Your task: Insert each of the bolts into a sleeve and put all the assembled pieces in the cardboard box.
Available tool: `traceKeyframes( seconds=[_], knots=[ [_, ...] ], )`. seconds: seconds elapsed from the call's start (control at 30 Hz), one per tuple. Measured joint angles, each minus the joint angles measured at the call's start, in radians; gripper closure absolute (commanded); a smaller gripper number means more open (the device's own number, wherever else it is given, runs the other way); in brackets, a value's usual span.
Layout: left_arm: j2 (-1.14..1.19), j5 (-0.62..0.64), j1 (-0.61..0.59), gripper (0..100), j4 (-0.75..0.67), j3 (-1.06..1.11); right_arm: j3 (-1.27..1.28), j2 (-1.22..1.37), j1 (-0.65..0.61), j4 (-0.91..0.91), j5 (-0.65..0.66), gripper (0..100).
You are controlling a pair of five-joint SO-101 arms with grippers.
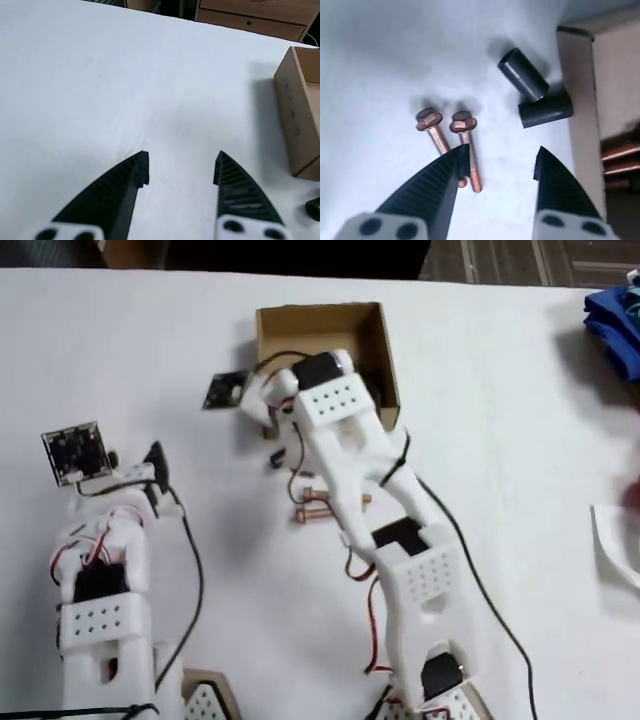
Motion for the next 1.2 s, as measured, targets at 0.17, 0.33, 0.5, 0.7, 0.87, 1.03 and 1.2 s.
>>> traceKeyframes(
  seconds=[0.17, 0.33, 0.5, 0.7, 0.87, 1.03, 1.2],
  knots=[
    [0.0, 0.0, 0.0, 77, 0.0, 0.0, 0.0, 0.071, -0.009, -0.017, 0.212, 80.4],
    [0.0, 0.0, 0.0, 77, 0.0, 0.0, 0.0, 0.089, -0.043, -0.026, 0.304, 80.4],
    [0.0, 0.0, 0.0, 77, 0.0, 0.0, 0.0, 0.12, -0.057, -0.061, 0.315, 80.4],
    [0.0, 0.0, 0.0, 77, 0.0, 0.0, -0.002, 0.149, -0.055, -0.166, 0.315, 80.4],
    [0.0, 0.0, 0.0, 77, 0.0, 0.0, -0.002, 0.15, -0.057, -0.193, 0.315, 80.4],
    [0.0, 0.0, 0.0, 77, 0.0, 0.0, -0.002, 0.173, -0.058, -0.256, 0.315, 80.4],
    [0.0, 0.0, 0.0, 77, 0.0, 0.0, -0.002, 0.23, -0.058, -0.282, 0.315, 80.4]
  ],
)
